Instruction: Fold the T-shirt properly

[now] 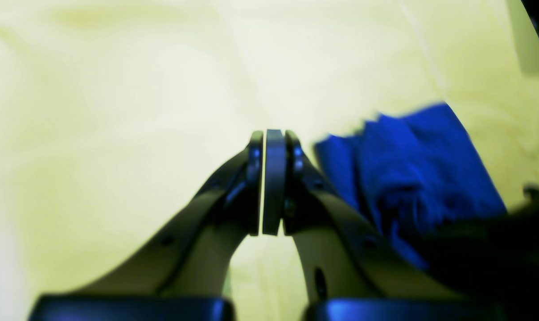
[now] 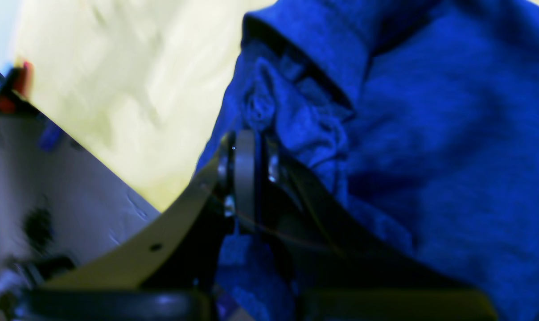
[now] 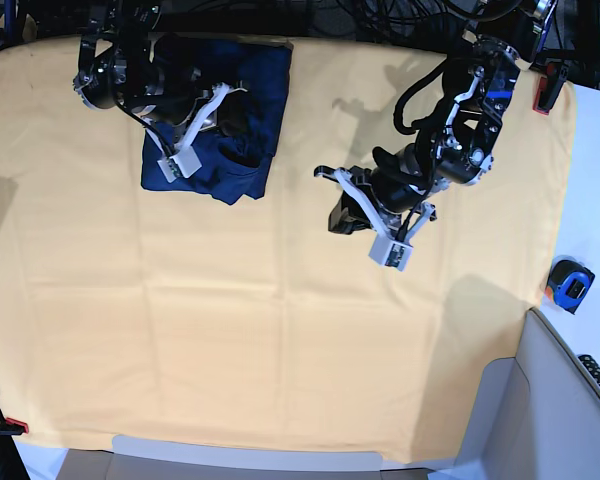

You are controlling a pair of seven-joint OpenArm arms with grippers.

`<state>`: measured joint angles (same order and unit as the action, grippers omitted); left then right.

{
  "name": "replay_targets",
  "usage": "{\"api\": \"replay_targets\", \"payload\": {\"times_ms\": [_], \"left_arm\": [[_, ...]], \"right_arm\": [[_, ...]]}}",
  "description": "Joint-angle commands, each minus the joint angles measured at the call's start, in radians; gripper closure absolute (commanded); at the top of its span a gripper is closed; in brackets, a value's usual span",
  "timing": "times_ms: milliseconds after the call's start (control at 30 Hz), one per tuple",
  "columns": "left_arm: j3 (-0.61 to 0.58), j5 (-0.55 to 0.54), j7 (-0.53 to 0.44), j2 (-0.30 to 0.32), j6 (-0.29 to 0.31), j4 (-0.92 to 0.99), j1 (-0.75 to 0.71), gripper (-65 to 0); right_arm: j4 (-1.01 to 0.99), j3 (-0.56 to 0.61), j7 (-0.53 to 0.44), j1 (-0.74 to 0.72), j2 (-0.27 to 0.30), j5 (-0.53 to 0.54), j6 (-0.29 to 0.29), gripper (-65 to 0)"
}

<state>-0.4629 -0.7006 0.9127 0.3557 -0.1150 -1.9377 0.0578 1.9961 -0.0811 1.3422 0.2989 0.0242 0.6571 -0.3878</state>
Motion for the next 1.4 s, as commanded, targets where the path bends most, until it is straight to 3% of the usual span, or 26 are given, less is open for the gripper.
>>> {"api": "replay_targets", "payload": {"times_ms": [0, 333, 600, 700, 867, 1000, 1133, 1367], "left_arm": [[0.017, -0.008, -0.019, 0.001, 0.005, -0.015, 0.012, -0.4], [0.04, -0.008, -0.019, 0.001, 0.005, -0.016, 0.02, -0.4], [0.042, -0.008, -0.019, 0.001, 0.005, -0.016, 0.027, -0.4], [0.042, -0.008, -0.019, 0.001, 0.005, -0.016, 0.038, -0.4], [0.042, -0.008, -0.019, 0.001, 0.005, -0.016, 0.038, -0.4], [0.042, -0.008, -0.019, 0.001, 0.005, -0.016, 0.038, -0.4], [0.042, -0.008, -0.019, 0.001, 0.005, -0.016, 0.04, -0.4], [0.042, -0.008, -0.02, 0.001, 0.005, -0.016, 0.04, -0.4]], "right_arm": [[0.015, 0.027, -0.008, -0.005, 0.009, -0.013, -0.003, 0.0], [-0.007, 0.347, -0.01, -0.053, 0.162, -0.198, -0.003, 0.0], [-0.044, 0.536, -0.01, -0.116, 0.217, -0.227, -0.004, 0.0], [-0.047, 0.551, -0.01, -0.122, 0.217, -0.227, -0.004, -2.0], [-0.042, 0.551, -0.01, -0.122, 0.217, -0.221, -0.004, -18.2], [-0.019, 0.551, -0.011, -0.122, 0.259, -0.204, -0.004, -27.4], [0.024, 0.55, -0.011, -0.123, 0.285, -0.165, -0.004, -31.1], [0.03, 0.55, -0.013, -0.137, 0.285, -0.165, -0.006, -31.3]]}}
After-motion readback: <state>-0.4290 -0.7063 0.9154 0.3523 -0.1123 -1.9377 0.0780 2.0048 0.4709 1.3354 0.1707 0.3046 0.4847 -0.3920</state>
